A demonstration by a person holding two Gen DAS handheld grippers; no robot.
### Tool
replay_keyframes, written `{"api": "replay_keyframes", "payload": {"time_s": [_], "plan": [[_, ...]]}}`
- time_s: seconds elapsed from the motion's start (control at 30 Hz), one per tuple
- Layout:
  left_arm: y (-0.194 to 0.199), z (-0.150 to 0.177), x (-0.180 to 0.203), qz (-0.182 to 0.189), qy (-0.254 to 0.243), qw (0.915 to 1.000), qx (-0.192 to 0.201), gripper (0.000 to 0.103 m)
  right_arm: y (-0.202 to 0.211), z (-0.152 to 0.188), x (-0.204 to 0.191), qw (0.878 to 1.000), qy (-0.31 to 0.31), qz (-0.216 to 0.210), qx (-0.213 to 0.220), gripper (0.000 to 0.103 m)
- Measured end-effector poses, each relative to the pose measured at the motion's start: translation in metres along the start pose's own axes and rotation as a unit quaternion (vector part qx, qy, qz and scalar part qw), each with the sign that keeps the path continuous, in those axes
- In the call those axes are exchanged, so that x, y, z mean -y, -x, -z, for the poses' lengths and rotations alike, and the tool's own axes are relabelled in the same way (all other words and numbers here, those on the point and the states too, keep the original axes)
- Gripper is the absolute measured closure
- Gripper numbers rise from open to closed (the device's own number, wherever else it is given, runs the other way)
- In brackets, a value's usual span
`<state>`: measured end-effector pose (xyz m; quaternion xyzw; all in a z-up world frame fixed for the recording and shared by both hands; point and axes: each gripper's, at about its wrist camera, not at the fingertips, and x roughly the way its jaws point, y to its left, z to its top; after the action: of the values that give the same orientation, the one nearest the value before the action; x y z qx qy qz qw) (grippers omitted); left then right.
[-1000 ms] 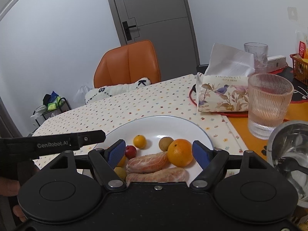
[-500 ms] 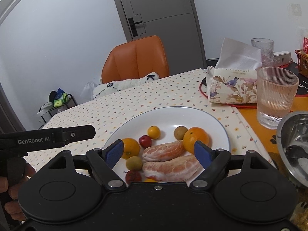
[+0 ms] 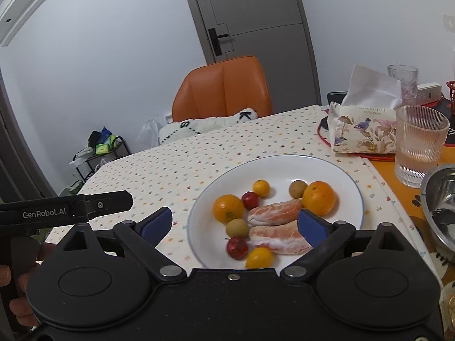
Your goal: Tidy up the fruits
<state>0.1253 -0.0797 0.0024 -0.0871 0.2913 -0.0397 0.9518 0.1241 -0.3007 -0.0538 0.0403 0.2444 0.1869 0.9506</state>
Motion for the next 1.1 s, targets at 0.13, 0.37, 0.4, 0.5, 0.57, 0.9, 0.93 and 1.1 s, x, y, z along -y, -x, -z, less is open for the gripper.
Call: {"api": "replay_keyframes", "payload": {"time_s": [0.13, 0.37, 0.4, 0.5, 0.57, 0.9, 0.93, 1.1], "plan": [[0.018, 0.006, -0.008, -0.007, 0.005, 0.9999, 0.007, 0.010, 0.011, 0.003, -0.011, 1.000, 0.007, -0.002, 0.004, 0.002], [0.048, 0.016, -0.022, -0.015, 0.016, 0.9996, 0.017, 0.006, 0.030, 0.010, -0.028, 1.000, 0.018, 0.002, 0.005, 0.000], [0.052, 0.018, -0.024, -0.016, 0.018, 0.9995, 0.019, 0.006, 0.033, 0.012, -0.030, 1.000, 0.019, 0.003, 0.004, 0.000], [0.064, 0.023, -0.030, -0.016, 0.021, 0.9995, 0.019, 0.006, 0.041, 0.016, -0.036, 1.000, 0.022, 0.006, 0.003, 0.000], [0.071, 0.027, -0.034, -0.017, 0.021, 0.9995, 0.018, 0.005, 0.045, 0.020, -0.039, 1.000, 0.023, 0.009, 0.002, 0.000], [0.110, 0.038, -0.045, -0.024, 0.013, 0.9994, 0.022, 0.005, 0.072, 0.027, -0.056, 1.000, 0.030, 0.003, 0.002, 0.000], [0.114, 0.038, -0.046, -0.027, 0.011, 0.9993, 0.023, 0.005, 0.075, 0.026, -0.058, 0.999, 0.032, 0.001, 0.004, 0.000], [0.135, 0.041, -0.052, -0.033, 0.005, 0.9990, 0.028, 0.000, 0.090, 0.028, -0.069, 0.999, 0.035, -0.009, 0.009, 0.000]]}}
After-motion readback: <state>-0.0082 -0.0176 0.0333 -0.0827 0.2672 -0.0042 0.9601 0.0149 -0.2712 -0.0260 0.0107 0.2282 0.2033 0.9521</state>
